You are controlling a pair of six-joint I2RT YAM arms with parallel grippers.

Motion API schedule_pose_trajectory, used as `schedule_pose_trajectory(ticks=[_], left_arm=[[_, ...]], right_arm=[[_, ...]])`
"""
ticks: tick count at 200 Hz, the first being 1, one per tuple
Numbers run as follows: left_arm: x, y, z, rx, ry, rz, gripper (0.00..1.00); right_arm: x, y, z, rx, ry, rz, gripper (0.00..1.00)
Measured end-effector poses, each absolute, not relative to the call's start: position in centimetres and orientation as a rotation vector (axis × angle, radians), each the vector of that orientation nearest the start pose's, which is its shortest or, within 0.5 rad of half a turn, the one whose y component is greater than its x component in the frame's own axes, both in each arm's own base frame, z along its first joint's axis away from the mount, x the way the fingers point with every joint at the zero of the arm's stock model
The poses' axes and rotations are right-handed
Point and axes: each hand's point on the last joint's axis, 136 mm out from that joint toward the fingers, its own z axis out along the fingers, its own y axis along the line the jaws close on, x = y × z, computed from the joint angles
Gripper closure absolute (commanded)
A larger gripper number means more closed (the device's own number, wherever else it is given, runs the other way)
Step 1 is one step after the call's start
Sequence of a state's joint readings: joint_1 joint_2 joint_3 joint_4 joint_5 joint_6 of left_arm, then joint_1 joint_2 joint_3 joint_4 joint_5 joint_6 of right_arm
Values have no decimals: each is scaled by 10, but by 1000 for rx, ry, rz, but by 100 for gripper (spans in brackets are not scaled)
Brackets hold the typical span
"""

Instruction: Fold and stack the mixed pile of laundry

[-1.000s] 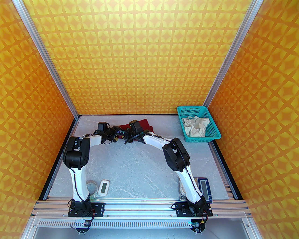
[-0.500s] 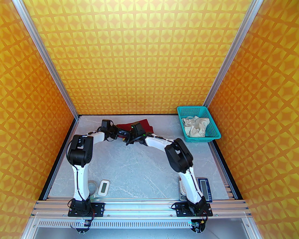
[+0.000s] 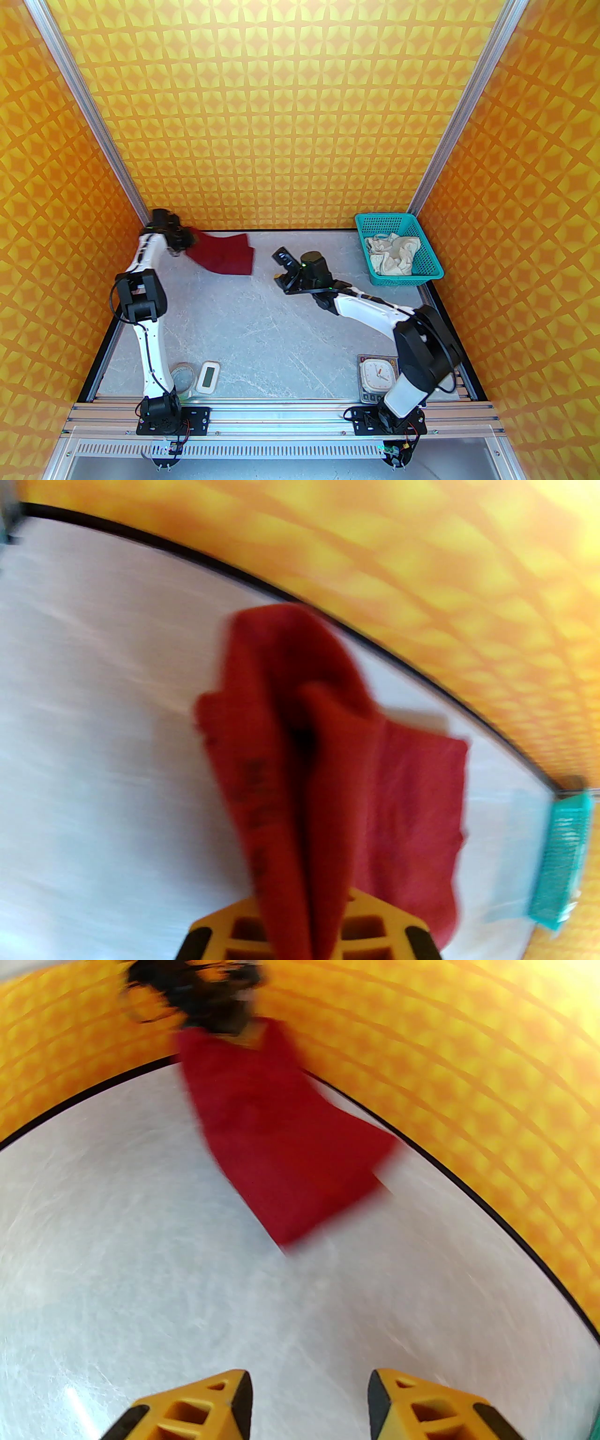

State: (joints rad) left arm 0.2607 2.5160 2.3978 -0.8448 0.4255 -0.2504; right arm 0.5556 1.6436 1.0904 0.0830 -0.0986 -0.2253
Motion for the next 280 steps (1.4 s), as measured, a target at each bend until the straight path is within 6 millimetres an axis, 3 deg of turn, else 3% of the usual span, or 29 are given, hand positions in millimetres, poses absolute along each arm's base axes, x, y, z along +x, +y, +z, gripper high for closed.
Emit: schedule_pose_trajectory(ticks=[26,55,92,121,126,138,144,175,187,206,240,263,280], left_arm=[[595,142,96,-456,2501,-430,100],[578,177,91,-435,2537,-345,100],[576,201,91,-367,2546,-227,100],[581,212,84,-365,2556,-126,100],[581,213,81,-368,2560,-112,92],[581,216,76,-375,2574,-74,56],[580,217,75,-383,2581,-56,46],[579,218,76,-402,2598,59,19],[578,216,80,-424,2600,87,15],[575,211,101,-436,2584,132,15],[557,189,178,-429,2501,171,15],[544,149,236,-366,2421,155,15],[535,105,258,-287,2394,114,15]], right_arm=[[414,257,205,-758,1897,264,54],[412,240,211,-698,1939,219,54],[411,219,196,-621,2040,149,53],[405,201,202,-528,2087,107,52],[404,198,205,-516,2092,101,51],[402,191,213,-469,2100,83,47],[401,186,217,-440,2103,73,44],[397,156,232,-259,2139,17,35],[398,141,233,-202,2163,-5,32],[402,114,235,-102,2201,-36,26],[412,64,257,78,2203,-85,18],[426,34,268,187,2186,-110,17],[437,14,269,251,2185,-125,15]])
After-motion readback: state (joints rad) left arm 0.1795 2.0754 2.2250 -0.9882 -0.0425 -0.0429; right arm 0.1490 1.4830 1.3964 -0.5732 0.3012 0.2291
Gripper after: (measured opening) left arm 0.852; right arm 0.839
